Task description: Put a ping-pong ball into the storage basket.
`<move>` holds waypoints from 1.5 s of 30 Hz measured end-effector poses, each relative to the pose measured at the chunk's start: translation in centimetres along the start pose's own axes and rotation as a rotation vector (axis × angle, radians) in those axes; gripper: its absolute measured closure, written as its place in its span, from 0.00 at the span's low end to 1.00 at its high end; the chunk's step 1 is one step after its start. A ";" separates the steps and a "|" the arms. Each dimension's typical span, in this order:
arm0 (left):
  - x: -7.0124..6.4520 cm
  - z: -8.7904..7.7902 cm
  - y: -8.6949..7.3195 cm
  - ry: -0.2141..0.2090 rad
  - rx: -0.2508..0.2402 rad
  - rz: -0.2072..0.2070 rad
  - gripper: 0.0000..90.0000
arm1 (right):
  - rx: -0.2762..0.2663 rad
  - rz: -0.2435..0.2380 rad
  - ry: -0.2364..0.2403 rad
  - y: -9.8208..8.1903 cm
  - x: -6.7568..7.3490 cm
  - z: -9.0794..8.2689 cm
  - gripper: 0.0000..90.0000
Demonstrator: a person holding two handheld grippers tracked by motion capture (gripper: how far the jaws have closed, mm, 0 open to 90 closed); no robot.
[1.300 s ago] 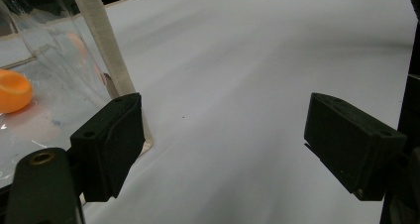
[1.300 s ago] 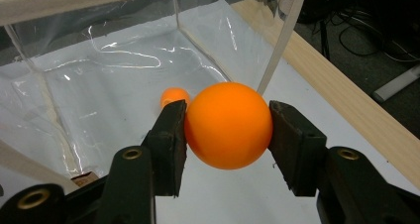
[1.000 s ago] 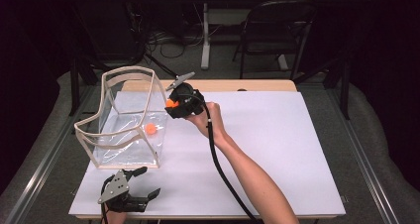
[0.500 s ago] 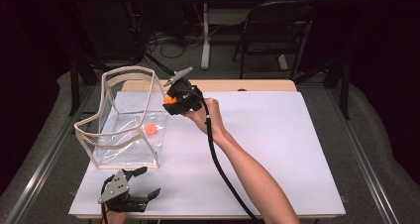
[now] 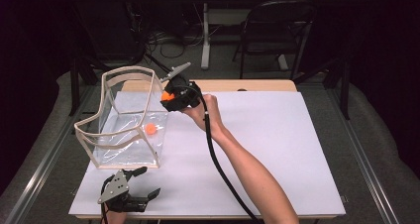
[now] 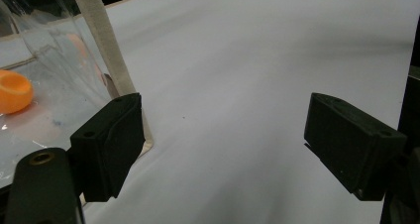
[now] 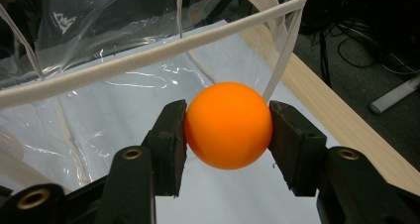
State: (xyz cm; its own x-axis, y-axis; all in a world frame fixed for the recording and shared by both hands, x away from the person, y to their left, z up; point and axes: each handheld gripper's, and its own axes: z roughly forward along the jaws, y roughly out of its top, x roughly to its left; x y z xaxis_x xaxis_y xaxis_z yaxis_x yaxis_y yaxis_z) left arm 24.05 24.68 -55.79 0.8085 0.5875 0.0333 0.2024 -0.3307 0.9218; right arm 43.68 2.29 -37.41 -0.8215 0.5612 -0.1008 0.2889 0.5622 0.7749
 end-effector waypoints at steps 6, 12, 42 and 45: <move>0.0 0.0 0.0 0.002 0.000 0.001 0.18 | -0.002 -0.004 0.000 0.5 0.1 -0.2 0.56; 0.0 0.0 0.0 0.003 0.000 0.000 0.18 | -0.005 -0.016 -0.005 1.0 0.2 -0.4 0.56; 0.0 0.0 0.0 0.000 -0.002 0.000 0.18 | -0.026 -0.036 0.000 3.6 0.7 -1.1 0.56; 0.0 0.0 0.0 -0.001 -0.003 0.001 0.18 | -0.029 -0.042 0.000 4.0 0.9 -1.1 0.56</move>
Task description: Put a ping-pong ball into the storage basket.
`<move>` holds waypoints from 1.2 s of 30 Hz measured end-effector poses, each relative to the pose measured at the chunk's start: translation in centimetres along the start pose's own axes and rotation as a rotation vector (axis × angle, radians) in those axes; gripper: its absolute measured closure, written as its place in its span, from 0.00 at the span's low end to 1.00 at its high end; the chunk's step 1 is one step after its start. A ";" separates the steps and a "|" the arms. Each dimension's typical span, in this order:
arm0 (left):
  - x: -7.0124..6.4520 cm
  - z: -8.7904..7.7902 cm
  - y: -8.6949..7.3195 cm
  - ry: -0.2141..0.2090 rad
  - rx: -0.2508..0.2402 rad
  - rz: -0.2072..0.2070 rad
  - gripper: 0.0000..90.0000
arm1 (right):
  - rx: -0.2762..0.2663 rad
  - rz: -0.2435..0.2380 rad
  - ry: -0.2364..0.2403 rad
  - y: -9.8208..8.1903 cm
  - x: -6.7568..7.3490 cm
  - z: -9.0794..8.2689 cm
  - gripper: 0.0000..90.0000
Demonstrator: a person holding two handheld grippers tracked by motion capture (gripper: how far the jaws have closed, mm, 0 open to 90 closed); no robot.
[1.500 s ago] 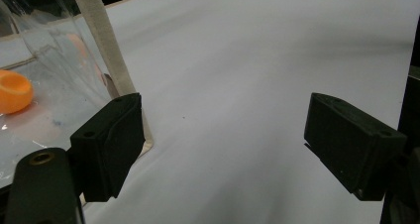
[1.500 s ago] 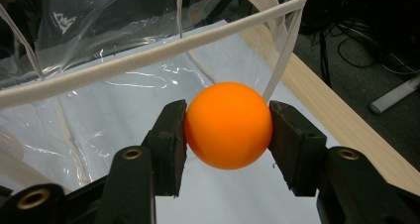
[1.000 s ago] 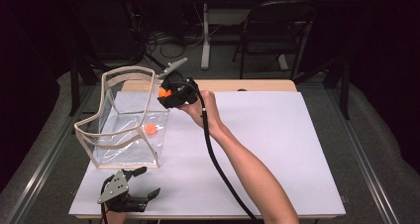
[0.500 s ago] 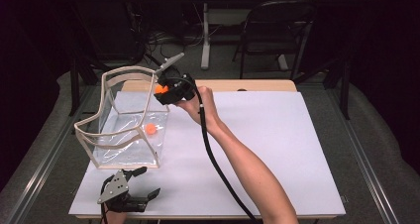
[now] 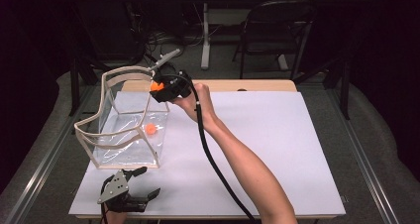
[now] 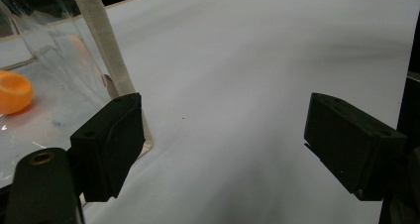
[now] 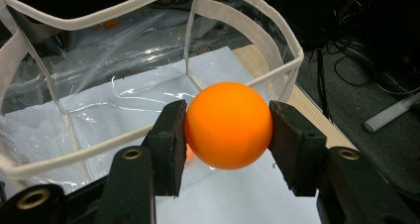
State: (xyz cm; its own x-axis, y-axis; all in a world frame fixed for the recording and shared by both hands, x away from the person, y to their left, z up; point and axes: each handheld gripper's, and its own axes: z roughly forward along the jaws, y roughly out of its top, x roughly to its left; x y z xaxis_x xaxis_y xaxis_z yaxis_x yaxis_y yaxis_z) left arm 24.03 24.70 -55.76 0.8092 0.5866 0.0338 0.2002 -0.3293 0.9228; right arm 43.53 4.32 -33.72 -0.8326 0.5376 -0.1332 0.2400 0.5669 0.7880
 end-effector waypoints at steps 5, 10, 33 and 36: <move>0.0 0.0 0.0 0.000 -0.002 -0.001 0.18 | -0.001 -0.009 0.004 0.6 0.4 0.1 0.56; 0.0 -0.1 0.0 0.000 -0.001 -0.001 0.18 | -0.009 -0.018 0.011 1.2 0.8 0.3 0.56; 0.0 -0.1 0.0 0.000 -0.003 -0.004 0.18 | -0.006 -0.043 0.042 2.8 2.3 1.8 0.56; 0.0 -0.1 0.0 0.000 -0.004 -0.004 0.18 | -0.006 -0.044 0.045 3.0 2.4 2.0 0.56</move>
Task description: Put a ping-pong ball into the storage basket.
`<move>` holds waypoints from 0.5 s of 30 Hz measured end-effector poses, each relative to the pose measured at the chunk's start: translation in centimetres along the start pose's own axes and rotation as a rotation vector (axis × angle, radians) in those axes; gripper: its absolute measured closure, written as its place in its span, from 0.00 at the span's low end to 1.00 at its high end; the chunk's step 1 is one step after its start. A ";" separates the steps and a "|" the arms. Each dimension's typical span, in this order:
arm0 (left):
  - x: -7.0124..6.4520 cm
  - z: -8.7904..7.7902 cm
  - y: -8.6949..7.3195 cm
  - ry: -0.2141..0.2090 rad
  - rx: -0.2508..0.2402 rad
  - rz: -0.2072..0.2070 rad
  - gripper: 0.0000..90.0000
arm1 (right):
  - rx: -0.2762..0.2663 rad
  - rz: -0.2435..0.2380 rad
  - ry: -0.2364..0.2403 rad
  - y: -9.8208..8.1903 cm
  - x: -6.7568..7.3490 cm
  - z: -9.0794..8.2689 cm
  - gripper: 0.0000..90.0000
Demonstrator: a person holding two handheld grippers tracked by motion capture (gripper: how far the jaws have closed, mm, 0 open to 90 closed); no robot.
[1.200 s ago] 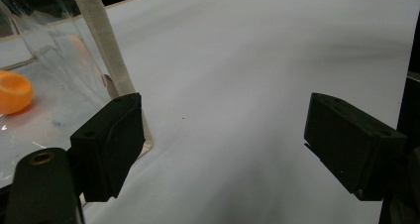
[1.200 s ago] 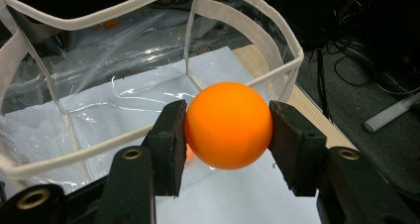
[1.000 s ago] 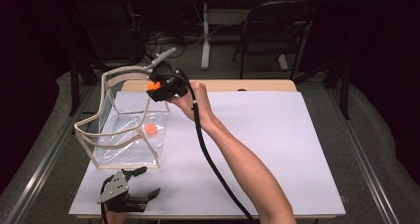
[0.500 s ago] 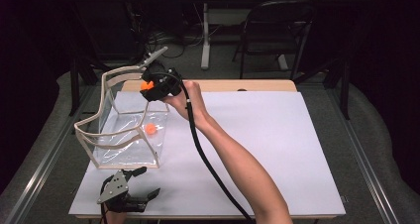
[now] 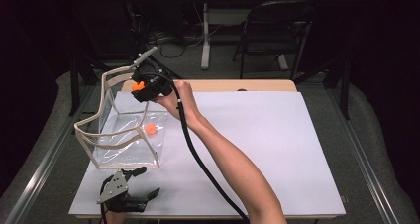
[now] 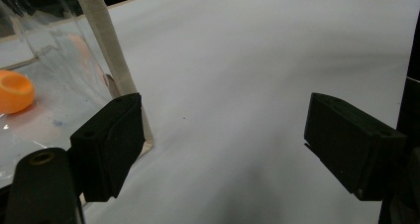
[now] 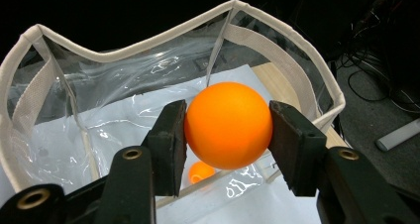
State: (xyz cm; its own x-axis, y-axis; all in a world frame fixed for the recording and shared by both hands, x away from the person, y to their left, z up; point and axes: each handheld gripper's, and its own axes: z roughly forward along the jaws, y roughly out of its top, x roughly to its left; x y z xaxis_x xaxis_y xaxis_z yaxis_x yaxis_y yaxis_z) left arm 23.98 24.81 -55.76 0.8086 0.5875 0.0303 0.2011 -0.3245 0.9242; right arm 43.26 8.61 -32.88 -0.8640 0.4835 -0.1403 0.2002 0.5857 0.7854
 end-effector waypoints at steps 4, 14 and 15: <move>0.0 0.0 0.0 0.000 -0.001 -0.001 0.18 | 0.004 0.001 0.004 0.2 0.1 0.4 0.56; 0.0 0.0 0.0 -0.001 -0.001 0.000 0.18 | 0.015 0.001 0.023 0.4 0.6 1.8 0.56; 0.0 0.0 0.0 0.000 -0.001 -0.001 0.18 | 0.015 0.000 0.023 0.5 0.6 1.9 0.56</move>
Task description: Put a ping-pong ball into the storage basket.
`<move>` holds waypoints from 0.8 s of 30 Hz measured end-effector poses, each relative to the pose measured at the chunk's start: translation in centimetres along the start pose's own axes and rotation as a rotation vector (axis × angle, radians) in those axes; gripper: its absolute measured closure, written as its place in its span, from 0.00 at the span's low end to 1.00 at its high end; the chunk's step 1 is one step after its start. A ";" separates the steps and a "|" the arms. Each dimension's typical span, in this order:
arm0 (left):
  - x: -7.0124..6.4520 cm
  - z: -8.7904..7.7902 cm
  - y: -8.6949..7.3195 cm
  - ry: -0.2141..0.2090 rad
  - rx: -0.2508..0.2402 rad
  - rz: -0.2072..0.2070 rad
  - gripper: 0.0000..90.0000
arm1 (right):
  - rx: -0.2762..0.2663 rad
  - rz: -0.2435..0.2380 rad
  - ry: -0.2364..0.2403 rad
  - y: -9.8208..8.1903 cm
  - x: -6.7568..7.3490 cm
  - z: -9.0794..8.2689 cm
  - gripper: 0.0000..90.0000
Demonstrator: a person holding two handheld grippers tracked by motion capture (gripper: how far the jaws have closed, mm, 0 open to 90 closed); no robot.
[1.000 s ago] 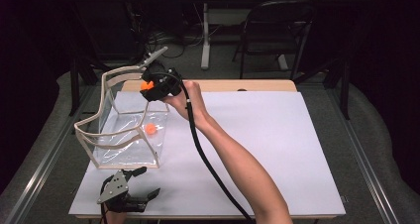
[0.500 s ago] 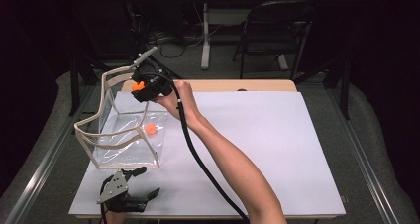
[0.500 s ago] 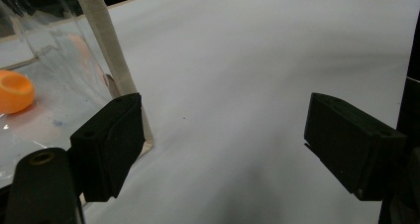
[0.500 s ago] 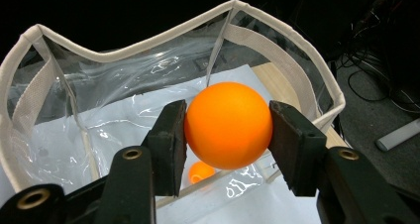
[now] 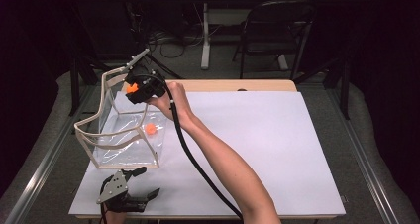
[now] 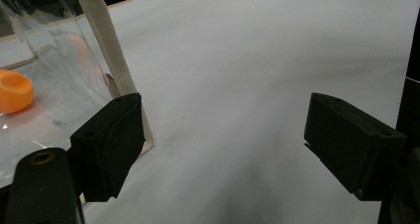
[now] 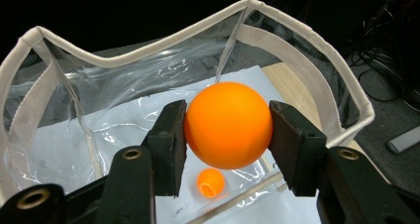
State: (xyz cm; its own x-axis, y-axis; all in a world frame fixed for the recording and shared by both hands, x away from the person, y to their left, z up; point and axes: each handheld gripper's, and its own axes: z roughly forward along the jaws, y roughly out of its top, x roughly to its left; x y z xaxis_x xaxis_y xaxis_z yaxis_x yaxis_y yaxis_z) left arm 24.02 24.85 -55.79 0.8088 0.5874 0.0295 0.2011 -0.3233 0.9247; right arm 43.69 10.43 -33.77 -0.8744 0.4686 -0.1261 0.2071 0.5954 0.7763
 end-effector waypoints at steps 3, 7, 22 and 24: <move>0.0 0.0 0.0 -0.001 0.001 0.002 0.18 | 0.007 -0.003 0.001 0.1 0.2 0.3 0.56; 0.0 0.0 0.0 0.000 0.000 0.001 0.18 | 0.012 -0.006 0.002 0.3 0.4 0.5 0.56; 0.0 0.0 0.0 -0.003 -0.006 -0.003 0.18 | 0.057 -0.007 0.003 0.4 0.5 2.4 0.56; 0.0 0.0 0.0 -0.003 -0.009 -0.006 0.18 | 0.070 -0.007 0.001 0.4 0.5 2.8 0.56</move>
State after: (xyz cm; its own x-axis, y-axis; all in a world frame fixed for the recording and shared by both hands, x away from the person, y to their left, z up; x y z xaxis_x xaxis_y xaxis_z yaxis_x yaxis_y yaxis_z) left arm 23.98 24.88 -55.78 0.8089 0.5874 0.0229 0.2012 -0.3133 0.9281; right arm 44.61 12.72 -35.31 -0.8761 0.4641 -0.1307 0.2314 0.6427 0.7304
